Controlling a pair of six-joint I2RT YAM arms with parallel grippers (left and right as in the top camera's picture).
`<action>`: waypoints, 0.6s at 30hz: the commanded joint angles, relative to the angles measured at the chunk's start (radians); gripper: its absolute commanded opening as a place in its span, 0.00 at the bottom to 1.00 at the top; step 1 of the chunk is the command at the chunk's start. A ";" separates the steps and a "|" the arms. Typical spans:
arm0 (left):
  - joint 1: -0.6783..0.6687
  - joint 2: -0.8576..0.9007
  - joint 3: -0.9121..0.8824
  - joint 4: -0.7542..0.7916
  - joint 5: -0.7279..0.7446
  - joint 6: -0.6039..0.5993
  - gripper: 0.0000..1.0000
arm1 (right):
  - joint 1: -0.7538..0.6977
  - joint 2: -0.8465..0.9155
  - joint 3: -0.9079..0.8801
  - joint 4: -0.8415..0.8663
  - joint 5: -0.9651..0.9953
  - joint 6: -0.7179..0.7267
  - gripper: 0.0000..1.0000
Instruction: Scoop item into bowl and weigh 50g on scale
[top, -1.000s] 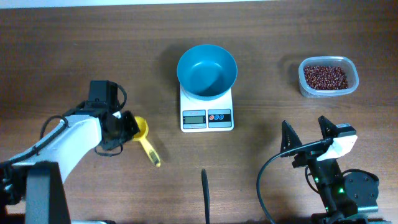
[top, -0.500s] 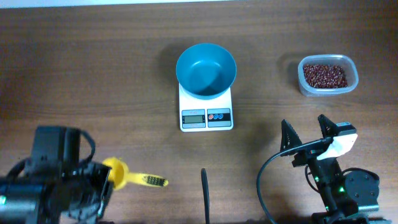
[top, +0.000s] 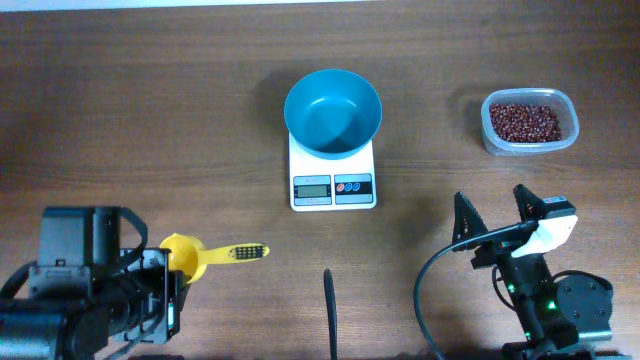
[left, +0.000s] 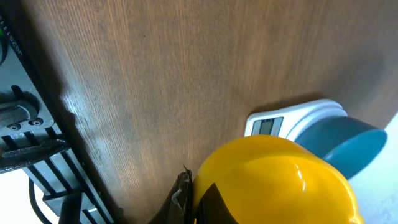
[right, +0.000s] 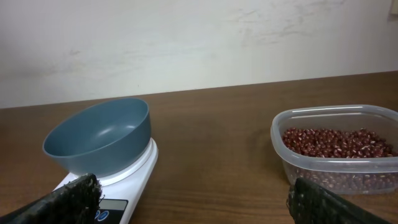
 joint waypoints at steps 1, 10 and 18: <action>0.002 0.058 0.003 0.001 -0.027 -0.020 0.00 | 0.006 -0.005 -0.005 -0.004 -0.034 -0.004 0.99; 0.002 0.272 0.003 0.021 0.029 -0.020 0.00 | 0.007 -0.005 -0.005 -0.034 -1.086 0.400 0.99; -0.116 0.510 0.003 0.290 0.116 0.124 0.00 | 0.007 -0.005 -0.005 -0.008 -1.065 0.629 0.99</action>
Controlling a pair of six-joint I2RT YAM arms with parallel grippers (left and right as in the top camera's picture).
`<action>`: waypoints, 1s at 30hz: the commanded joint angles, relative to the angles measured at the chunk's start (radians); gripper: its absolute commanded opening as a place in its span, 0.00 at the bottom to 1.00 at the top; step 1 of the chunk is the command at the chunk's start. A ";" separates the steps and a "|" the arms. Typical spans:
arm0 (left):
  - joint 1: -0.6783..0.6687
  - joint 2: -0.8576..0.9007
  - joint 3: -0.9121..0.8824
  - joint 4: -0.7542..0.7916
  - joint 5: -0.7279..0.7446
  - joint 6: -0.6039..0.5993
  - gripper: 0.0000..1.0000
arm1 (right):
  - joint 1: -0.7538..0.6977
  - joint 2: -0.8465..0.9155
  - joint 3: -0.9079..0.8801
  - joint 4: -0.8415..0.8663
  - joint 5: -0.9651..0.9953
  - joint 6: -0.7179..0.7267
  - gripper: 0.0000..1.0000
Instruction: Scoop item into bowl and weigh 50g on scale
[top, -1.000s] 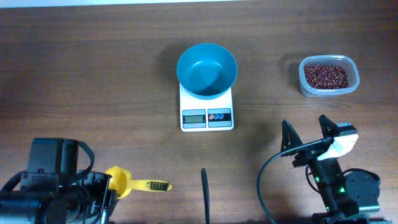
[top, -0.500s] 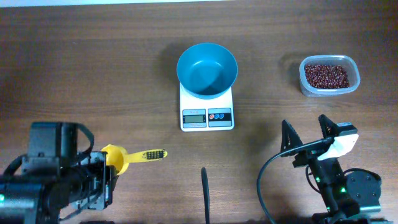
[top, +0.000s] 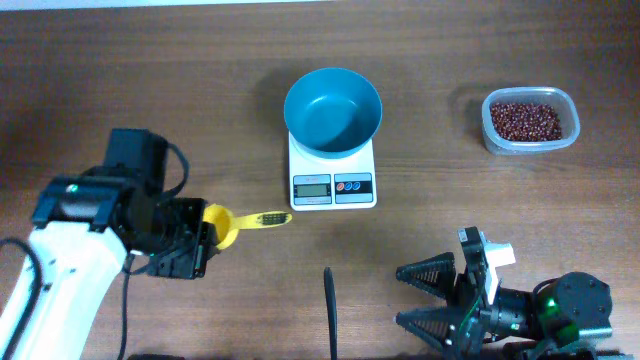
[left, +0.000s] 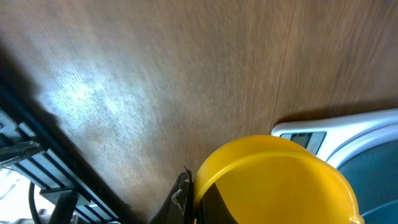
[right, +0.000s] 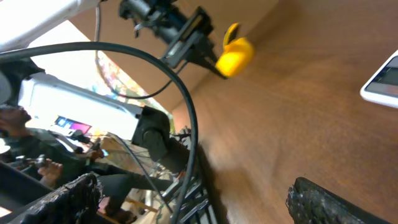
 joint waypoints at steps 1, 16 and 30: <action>-0.071 0.074 0.003 0.119 0.043 0.077 0.00 | 0.006 -0.005 -0.005 0.053 0.176 0.174 0.99; -0.142 0.100 0.106 0.357 0.062 0.327 0.00 | 0.005 0.315 0.233 0.226 0.351 0.348 0.99; -0.142 0.100 0.108 0.310 0.116 0.066 0.00 | 0.246 0.951 0.874 -0.388 0.560 -0.087 0.99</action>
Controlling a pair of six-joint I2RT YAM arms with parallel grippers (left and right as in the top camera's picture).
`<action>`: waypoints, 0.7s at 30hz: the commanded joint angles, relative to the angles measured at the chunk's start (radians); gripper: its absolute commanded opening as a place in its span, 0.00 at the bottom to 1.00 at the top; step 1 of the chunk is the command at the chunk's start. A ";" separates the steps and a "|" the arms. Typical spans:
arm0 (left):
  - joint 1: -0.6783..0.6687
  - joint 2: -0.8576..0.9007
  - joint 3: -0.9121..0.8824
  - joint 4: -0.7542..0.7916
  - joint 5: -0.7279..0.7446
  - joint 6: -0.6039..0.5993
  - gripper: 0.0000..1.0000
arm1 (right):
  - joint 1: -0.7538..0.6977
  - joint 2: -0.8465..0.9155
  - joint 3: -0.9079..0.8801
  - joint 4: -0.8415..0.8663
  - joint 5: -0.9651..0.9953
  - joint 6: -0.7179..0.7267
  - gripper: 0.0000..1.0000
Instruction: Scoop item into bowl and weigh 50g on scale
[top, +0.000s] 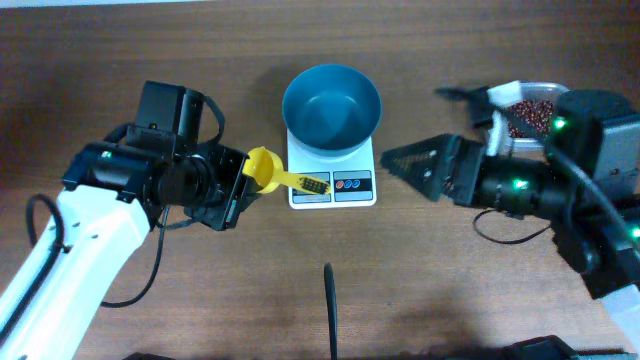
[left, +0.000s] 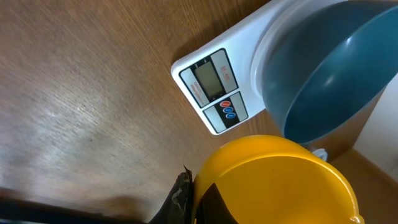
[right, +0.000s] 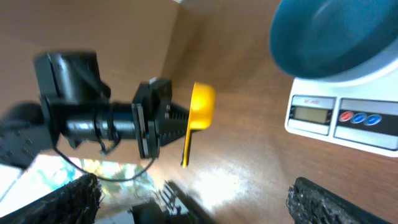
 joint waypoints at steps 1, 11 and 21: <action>-0.002 0.001 0.016 0.012 0.020 -0.089 0.00 | 0.122 0.024 0.023 0.037 0.100 -0.029 0.99; -0.065 0.001 0.016 -0.023 -0.051 -0.159 0.00 | 0.346 0.270 0.023 0.243 0.200 0.035 0.59; -0.078 0.001 0.015 -0.048 -0.044 -0.163 0.00 | 0.383 0.274 0.023 0.246 0.245 0.043 0.47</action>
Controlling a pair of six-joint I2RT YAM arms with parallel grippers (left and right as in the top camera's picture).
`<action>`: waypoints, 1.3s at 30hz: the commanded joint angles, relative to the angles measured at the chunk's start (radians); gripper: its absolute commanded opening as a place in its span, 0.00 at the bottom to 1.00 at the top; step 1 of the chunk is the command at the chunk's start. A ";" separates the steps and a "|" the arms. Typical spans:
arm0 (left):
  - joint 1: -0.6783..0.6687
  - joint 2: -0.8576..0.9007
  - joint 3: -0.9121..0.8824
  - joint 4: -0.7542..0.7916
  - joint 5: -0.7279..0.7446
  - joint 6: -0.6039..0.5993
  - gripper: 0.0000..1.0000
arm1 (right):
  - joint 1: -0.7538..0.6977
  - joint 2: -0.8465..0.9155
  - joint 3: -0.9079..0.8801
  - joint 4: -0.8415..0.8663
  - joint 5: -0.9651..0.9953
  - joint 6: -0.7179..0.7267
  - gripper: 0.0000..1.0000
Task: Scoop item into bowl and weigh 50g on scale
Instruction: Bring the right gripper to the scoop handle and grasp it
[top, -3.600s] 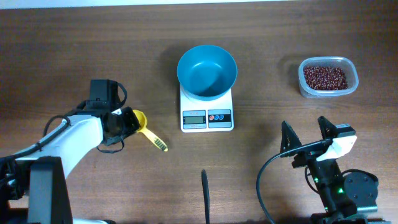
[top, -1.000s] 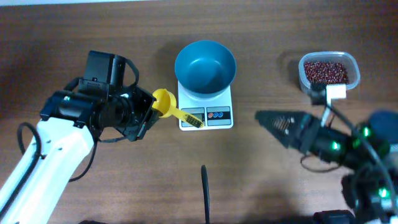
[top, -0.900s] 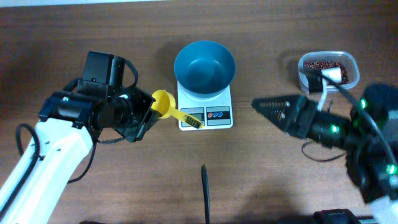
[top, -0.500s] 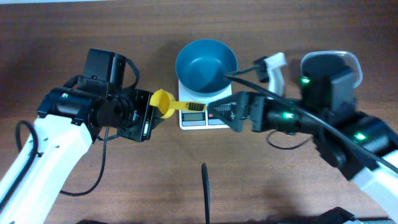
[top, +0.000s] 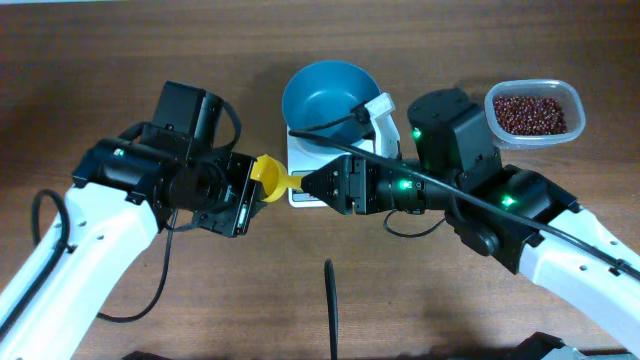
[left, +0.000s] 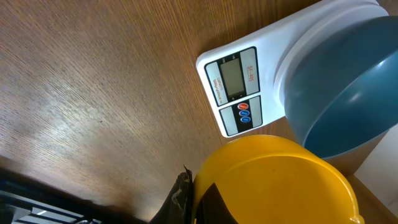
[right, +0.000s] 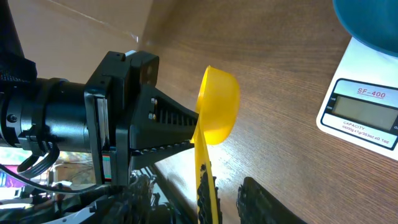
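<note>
A yellow scoop (top: 266, 170) hangs just left of the white scale (left: 239, 90), with my left gripper (top: 245, 185) shut on its cup. The cup (left: 273, 180) fills the bottom of the left wrist view. My right gripper (top: 312, 186) points left and is open, one finger on each side of the scoop's handle (right: 204, 180), with a gap still showing. The blue bowl (top: 330, 98) stands empty on the scale. A clear tub of red beans (top: 533, 113) sits at the far right.
My right arm lies across the front of the scale and hides most of it in the overhead view. A black strip (top: 329, 310) sticks up from the near table edge at the middle. Both arms crowd the table's centre.
My right gripper has moved left from beside the scale's right side to the scoop, and its open fingers now flank the handle. The left gripper with the scoop has shifted slightly right.
First both arms sat at the near edge, the left shut on the scoop's cup and the right open facing the bowl and beans. Then the left held the scoop nearer the scale and the right had turned leftward. Then scoop and right gripper faced each other across the scale. Now they meet.
</note>
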 joint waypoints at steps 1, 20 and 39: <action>-0.003 0.001 0.015 -0.001 0.024 0.008 0.00 | 0.007 0.005 0.021 0.003 0.016 0.000 0.46; -0.065 0.001 0.015 0.033 0.047 -0.034 0.00 | 0.007 0.006 0.021 0.003 0.034 0.019 0.29; -0.065 0.001 0.015 0.028 0.034 -0.044 0.00 | 0.007 0.006 0.021 -0.042 0.011 0.072 0.18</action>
